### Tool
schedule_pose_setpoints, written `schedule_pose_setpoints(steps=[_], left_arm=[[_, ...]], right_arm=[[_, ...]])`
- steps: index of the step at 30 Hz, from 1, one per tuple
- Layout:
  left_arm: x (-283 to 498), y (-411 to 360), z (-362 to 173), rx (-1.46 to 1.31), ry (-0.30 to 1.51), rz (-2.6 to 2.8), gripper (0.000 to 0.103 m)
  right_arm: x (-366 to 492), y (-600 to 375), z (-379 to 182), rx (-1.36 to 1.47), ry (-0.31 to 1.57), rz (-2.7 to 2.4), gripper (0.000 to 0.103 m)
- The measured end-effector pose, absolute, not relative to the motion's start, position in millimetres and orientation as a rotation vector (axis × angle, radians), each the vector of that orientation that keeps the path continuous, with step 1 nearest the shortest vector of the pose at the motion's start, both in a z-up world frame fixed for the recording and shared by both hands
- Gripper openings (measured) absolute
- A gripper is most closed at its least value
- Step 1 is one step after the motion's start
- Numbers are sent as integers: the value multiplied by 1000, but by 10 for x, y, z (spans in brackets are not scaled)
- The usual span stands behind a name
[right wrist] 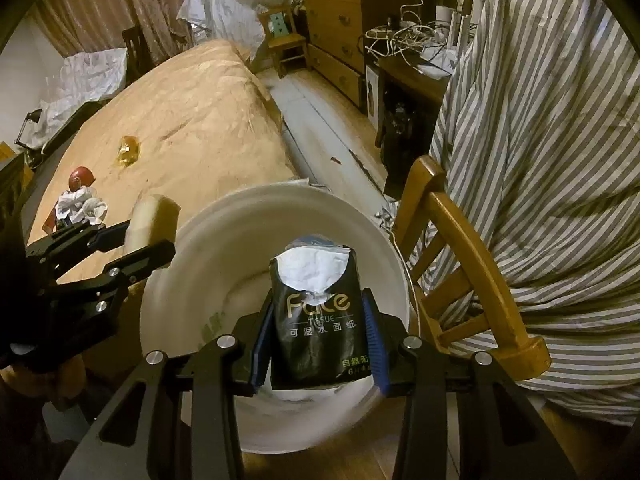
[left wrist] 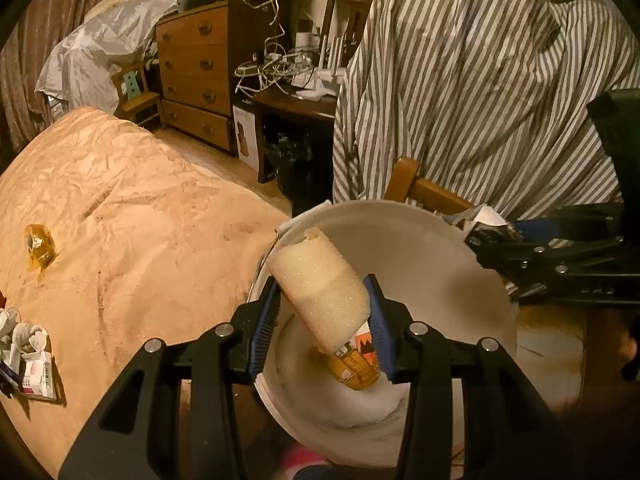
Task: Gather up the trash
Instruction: 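Lower the tissue pack and sponge into the bucket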
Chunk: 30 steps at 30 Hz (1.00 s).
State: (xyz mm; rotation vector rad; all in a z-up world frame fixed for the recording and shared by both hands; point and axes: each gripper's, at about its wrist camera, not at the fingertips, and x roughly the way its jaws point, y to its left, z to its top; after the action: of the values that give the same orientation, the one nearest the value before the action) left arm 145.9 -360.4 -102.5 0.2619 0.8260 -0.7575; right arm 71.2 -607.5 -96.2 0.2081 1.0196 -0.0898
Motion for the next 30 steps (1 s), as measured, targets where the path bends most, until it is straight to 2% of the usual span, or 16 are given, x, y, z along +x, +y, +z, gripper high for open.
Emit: schedule_pose_setpoints(steps=[30], left_arm=[[1476,-3612,-1062,267,840,-741,41]], right_arm=[[698,-5976,-1004,227,1011,-60,42]])
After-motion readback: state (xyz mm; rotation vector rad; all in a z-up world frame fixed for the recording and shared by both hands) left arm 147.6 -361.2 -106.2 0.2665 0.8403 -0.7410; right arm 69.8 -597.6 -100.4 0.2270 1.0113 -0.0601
